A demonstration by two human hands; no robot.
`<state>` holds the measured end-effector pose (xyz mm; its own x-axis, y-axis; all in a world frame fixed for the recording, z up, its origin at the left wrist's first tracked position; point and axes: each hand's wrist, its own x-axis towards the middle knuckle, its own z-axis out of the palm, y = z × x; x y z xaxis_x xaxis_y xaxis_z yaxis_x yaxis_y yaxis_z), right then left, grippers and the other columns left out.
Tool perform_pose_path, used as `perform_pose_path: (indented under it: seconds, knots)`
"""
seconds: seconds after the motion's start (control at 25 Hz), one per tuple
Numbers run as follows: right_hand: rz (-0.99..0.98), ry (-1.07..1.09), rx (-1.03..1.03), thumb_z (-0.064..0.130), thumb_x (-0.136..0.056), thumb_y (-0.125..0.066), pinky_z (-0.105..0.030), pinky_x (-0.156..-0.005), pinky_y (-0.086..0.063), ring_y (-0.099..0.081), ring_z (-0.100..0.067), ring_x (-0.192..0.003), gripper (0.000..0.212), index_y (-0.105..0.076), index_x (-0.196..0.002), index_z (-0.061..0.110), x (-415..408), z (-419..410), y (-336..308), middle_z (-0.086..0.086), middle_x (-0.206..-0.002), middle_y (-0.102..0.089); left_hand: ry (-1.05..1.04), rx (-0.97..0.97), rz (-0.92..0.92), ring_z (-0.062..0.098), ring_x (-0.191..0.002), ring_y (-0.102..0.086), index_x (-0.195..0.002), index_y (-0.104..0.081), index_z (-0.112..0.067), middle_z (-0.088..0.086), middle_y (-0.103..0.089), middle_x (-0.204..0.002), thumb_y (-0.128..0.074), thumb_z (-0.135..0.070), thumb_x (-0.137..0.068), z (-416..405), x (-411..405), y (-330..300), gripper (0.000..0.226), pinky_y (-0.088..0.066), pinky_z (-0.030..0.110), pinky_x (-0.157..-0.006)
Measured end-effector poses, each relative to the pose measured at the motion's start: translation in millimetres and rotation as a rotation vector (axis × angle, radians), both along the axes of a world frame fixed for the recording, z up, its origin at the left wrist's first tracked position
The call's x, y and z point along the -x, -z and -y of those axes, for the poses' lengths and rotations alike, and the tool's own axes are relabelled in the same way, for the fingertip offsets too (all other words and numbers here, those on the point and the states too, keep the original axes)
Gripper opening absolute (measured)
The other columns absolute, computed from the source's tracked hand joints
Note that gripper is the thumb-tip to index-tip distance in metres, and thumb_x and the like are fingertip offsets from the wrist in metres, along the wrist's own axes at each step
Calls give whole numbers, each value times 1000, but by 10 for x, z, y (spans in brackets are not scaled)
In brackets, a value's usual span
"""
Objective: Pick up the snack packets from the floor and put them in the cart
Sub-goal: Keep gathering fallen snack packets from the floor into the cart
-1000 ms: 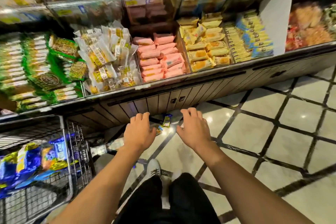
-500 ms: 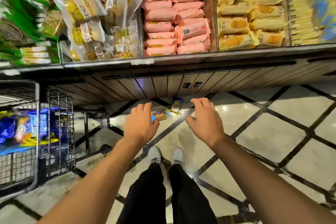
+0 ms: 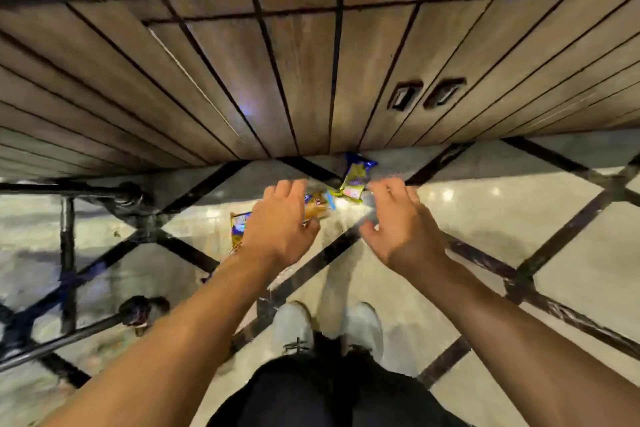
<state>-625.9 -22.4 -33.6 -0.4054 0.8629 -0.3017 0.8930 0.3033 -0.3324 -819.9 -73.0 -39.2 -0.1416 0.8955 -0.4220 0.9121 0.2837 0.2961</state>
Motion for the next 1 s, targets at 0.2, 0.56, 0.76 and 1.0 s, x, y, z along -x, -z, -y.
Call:
perform_pose_path:
  seconds: [0.2,0.56,0.76,1.0]
  knots:
    - [-19,5,-28,42,-79,-51,-46,-87,-50,-51,-35,-107,55,-55,-125,11,77,-309,1439,-12,-121,-52,49,-22,-14,31,-123,-42,-145,-34,-19,8,-44,-134,-51,-42,-92,-215,148,1452,60,-42,45,-99]
    - [102,213,28,56,-88,-54,-43,-86,-45,-45,-42,-114,63,-48,-130,9,246,-903,2721,-22,-128,-44,364,1,-135,27,-129,-39,-152,-18,-26,2,-35,-147,-53,-60,-87,-507,288,2681,81,-36,38,-103]
    - [29,411,226,59,-84,-63,-43,-97,-44,-33,-45,-130,90,-10,-152,31,369,-1076,2977,-14,-148,-13,432,85,-121,29,-129,-38,-156,-3,-31,7,-32,-148,-49,-60,-89,-531,307,2895,86,-33,39,-106]
    - [0,541,351,56,-78,-72,-50,-108,-37,-30,-41,-136,106,-1,-153,33,581,-1159,3175,-14,-147,-24,232,65,-42,29,-119,-47,-153,-5,-38,7,-45,-135,-53,-59,-91,-512,217,2994,81,-37,38,-102]
